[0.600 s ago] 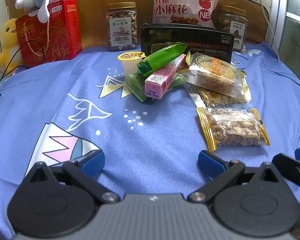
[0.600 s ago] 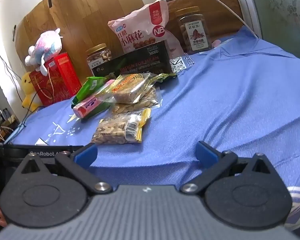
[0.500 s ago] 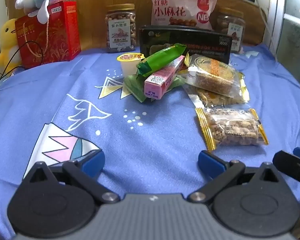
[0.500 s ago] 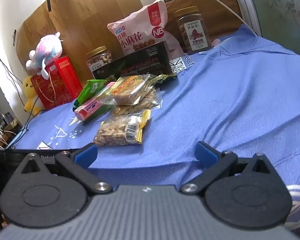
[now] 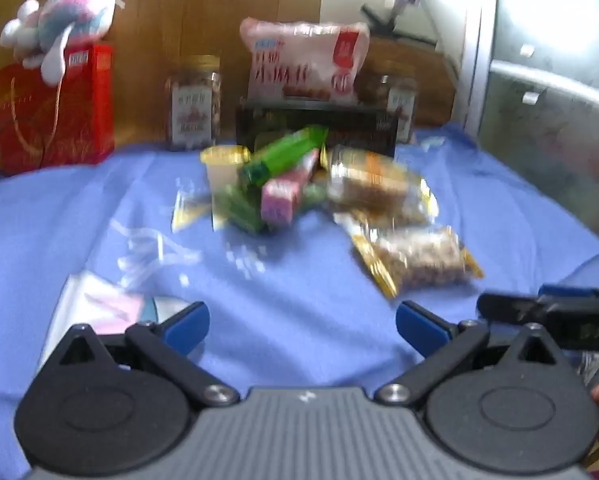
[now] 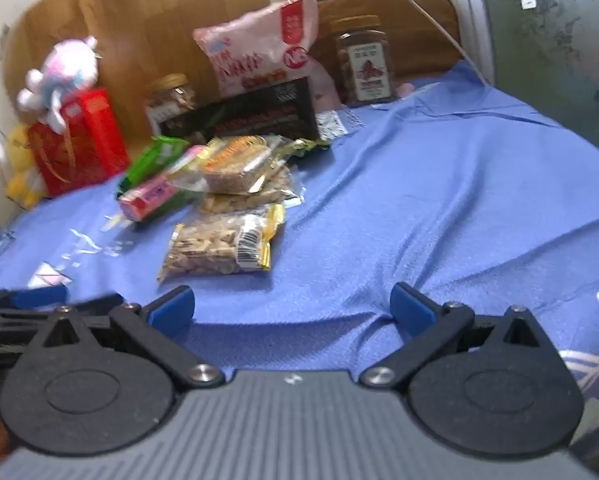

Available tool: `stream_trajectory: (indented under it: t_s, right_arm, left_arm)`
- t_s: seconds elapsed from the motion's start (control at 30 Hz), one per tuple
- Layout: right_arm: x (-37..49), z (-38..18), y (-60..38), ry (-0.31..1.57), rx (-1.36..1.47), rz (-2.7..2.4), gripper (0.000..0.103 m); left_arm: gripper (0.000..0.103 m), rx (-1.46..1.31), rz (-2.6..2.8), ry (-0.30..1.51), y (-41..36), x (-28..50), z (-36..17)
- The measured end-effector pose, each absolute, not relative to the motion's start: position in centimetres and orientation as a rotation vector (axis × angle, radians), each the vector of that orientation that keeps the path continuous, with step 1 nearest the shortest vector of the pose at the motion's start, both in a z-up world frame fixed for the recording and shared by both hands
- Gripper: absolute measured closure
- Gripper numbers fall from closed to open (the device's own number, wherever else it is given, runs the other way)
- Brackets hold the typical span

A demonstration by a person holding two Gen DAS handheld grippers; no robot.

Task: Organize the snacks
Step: 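Move the left tool toward the clear peanut snack bag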

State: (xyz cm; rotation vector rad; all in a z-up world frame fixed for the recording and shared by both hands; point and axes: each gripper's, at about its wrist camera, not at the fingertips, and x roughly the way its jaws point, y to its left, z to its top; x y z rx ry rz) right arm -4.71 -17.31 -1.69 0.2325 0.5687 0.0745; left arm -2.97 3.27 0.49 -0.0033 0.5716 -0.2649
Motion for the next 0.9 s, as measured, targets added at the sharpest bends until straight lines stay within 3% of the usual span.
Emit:
stream_trajectory:
  t_s: [0.27, 0.6, 0.9]
  right_arm:
    - [-5.5, 0.8, -15.2, 0.539, 0.127, -0.067, 0.0]
    - [-9.6, 1.8, -17.2, 0.468, 0.164, -0.169, 0.0]
    - [-7.8, 1.9, -19.6, 0.399, 0.116, 0.097, 0.036]
  left_arm:
    - [0.0, -0.015, -0.366, 0.425, 4.9, -0.6, 2.8]
    - [0.0, -0.069, -0.387, 0.445, 4.4, 0.8, 1.8]
    - [0.0, -0.031, -0.243, 0.558, 3.5, 0.3, 1.7]
